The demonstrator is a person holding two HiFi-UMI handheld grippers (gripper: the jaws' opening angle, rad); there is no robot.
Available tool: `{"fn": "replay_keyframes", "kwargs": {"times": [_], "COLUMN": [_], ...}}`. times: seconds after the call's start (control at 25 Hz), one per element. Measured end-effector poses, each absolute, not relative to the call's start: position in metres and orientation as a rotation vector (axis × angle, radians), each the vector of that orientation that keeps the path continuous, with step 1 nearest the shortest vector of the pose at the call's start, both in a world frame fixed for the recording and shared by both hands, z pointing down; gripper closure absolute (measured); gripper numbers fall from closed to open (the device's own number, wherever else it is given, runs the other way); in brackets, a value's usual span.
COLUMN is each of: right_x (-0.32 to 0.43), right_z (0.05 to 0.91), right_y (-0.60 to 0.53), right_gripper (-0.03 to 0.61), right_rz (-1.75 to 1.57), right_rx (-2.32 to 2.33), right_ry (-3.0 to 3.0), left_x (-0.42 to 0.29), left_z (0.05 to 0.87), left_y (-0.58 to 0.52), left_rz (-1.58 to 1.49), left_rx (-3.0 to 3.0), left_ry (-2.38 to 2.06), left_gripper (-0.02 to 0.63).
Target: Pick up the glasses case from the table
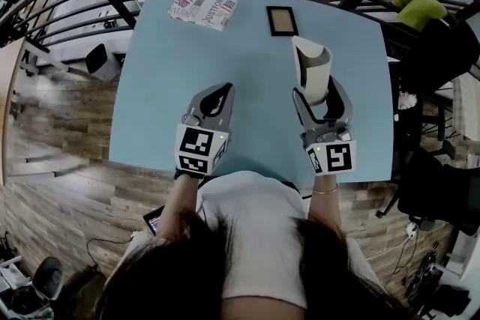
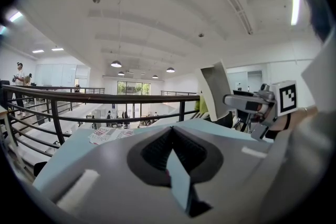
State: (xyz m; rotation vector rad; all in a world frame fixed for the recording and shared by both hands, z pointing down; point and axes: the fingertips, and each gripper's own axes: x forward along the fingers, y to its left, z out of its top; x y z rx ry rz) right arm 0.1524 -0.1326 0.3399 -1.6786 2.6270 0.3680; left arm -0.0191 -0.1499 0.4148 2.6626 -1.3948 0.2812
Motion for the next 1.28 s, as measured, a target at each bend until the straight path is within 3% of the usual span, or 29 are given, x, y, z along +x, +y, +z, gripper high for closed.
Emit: {"fn": "replay_keyframes", "kwargs": {"times": [1.28], "right_x": [0.160], "right_z": [0.362], "right_y": [-0.131], "right_gripper": [0.258], "right_rz": [0.291], "right_rx": [-1.723], "right_ry": [2.663], "left_x": [-0.028], "left_z": [0.417], "left_y": [-0.153], "left_rz": [0.259], "left_rx": [2.634], "left_ry": [-1.432], "left_gripper": [0.560]}}
